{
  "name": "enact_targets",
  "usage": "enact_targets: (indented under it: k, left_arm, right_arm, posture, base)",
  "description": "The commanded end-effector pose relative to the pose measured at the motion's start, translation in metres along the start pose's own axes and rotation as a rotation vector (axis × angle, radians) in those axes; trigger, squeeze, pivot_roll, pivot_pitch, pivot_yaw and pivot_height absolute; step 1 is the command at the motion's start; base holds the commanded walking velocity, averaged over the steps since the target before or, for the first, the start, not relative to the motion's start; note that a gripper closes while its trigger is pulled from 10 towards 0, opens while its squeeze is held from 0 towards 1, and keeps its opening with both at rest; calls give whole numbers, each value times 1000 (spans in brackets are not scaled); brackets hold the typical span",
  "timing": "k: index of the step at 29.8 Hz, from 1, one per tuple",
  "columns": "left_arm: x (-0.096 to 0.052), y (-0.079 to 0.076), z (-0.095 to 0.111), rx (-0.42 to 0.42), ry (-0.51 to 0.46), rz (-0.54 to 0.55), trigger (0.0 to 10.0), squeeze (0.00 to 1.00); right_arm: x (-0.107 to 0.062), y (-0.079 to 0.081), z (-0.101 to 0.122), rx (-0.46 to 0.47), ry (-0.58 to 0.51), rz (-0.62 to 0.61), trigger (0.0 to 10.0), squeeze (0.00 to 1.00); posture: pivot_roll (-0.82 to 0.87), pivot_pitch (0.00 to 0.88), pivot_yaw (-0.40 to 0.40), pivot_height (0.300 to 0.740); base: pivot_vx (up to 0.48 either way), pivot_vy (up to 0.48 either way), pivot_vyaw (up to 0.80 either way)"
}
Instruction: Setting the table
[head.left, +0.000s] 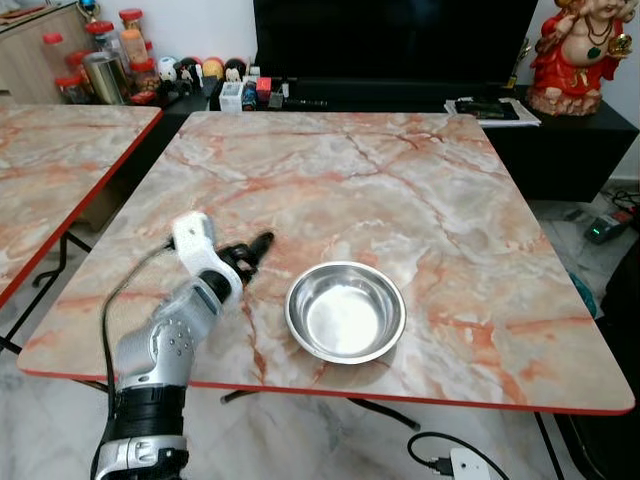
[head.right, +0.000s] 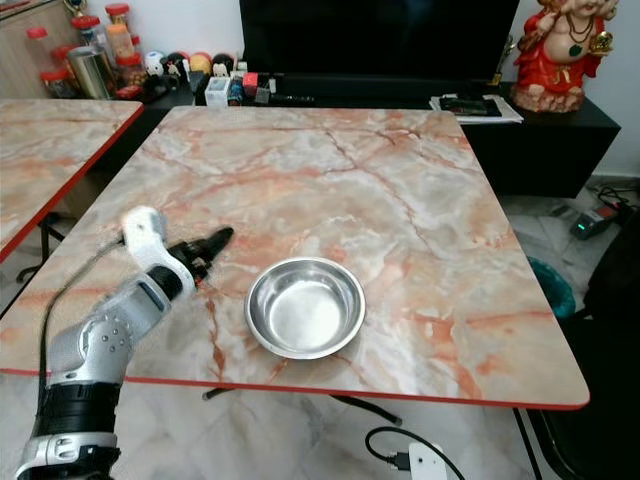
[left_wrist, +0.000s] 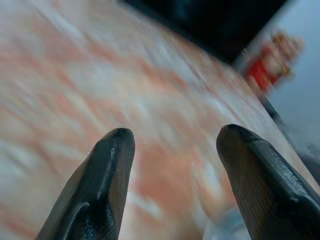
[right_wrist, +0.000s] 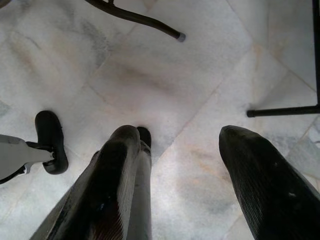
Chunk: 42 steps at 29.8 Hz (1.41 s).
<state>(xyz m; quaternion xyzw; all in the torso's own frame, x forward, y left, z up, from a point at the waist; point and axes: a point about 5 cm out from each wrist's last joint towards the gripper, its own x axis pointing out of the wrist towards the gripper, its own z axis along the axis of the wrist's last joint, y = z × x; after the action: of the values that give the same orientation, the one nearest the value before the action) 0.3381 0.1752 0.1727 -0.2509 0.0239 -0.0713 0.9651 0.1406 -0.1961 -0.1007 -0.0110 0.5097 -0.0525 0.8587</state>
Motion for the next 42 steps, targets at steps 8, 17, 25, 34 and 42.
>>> enact_targets:
  k: [8,17,25,34,42]
  left_arm:
    - [-16,33,60,423,-356,323,10000,0]
    - [-35,74,63,683,-318,534,10000,0]
    - [-73,143,26,919,-102,781,10000,0]
    - [-142,206,-9,1051,126,1116,10000,0]
    - [-190,230,-31,1080,253,1310,10000,0]
  right_arm:
    - [0,-7,3,7,-7,-15,10000,0]
    - [0,-6,3,5,-9,-9,10000,0]
    - [0,-2,0,5,-1,0,10000,0]
    - [-1,4,-4,9,4,9,10000,0]
    - [0,6,-3,5,2,16,10000,0]
  posture:
    - [38,0,-27,740]
    - [53,0,-23,740]
    - [57,0,-4,740]
    - [67,0,7,740]
    - [73,0,9,740]
  base:
    - [0,0,0]
    - [0,0,0]
    - [0,0,0]
    - [0,0,0]
    - [0,0,0]
